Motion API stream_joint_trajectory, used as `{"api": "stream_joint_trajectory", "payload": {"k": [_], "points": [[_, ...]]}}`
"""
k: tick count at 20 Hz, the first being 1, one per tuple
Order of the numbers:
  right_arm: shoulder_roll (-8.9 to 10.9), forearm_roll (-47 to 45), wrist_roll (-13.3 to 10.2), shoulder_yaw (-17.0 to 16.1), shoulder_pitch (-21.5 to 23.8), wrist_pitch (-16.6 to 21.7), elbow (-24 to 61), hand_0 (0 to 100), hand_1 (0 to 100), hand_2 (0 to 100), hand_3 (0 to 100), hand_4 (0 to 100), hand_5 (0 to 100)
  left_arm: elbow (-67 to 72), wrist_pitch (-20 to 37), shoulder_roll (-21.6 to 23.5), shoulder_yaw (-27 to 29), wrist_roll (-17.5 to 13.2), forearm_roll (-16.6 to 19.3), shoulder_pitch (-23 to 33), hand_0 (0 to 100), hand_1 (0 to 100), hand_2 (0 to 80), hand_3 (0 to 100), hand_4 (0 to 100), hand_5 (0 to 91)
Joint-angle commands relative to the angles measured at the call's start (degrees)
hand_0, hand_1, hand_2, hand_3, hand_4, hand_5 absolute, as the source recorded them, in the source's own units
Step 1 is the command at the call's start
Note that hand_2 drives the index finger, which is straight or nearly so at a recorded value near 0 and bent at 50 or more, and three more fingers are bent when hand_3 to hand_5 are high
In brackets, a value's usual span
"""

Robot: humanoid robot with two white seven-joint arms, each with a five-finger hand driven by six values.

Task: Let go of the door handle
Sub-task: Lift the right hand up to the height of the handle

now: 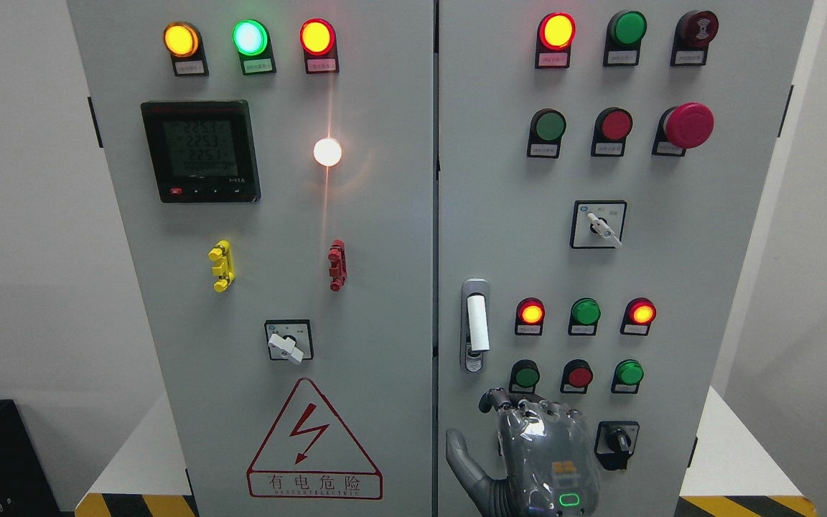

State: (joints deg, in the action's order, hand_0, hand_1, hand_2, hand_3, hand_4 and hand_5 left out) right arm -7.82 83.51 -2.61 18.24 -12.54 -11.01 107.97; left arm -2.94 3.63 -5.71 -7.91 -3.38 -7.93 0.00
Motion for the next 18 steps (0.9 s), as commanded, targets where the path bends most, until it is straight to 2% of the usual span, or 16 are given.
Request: {"api": "stream_joint_trajectory", "payload": {"k": [1, 9, 12, 18], "points": [[-0.09, 0.0, 0.2, -0.7, -0.2, -0.1, 1.5, 37, 29, 83, 100, 96, 96, 0.0, 0.0, 0.0, 0.0, 0.0, 0.0, 1.1, 12, 56, 0.0, 0, 0, 0.0], [-0.26, 0.2, 0.8, -1.4, -2.9, -0.1, 1.2, 28, 31, 92, 100, 99, 97, 0.0, 0.0, 0.0, 0.0, 0.0, 0.0, 1.1, 12, 56, 0.0, 0, 0, 0.0], [-0.26, 0.3, 2.0, -1.5, -4.7, -0.1, 1.0, 27, 31, 92, 100, 99, 97, 0.0, 0.0, 0.0, 0.0, 0.0, 0.0, 1.1, 12, 56, 0.0, 0, 0, 0.0], [-0.26, 0.3, 2.3, -1.6, -6.8, -0.2, -0.1, 25, 31, 93, 100, 100, 98, 0.0, 0.0, 0.0, 0.0, 0.0, 0.0, 1.1, 12, 56, 0.0, 0, 0, 0.0]]}}
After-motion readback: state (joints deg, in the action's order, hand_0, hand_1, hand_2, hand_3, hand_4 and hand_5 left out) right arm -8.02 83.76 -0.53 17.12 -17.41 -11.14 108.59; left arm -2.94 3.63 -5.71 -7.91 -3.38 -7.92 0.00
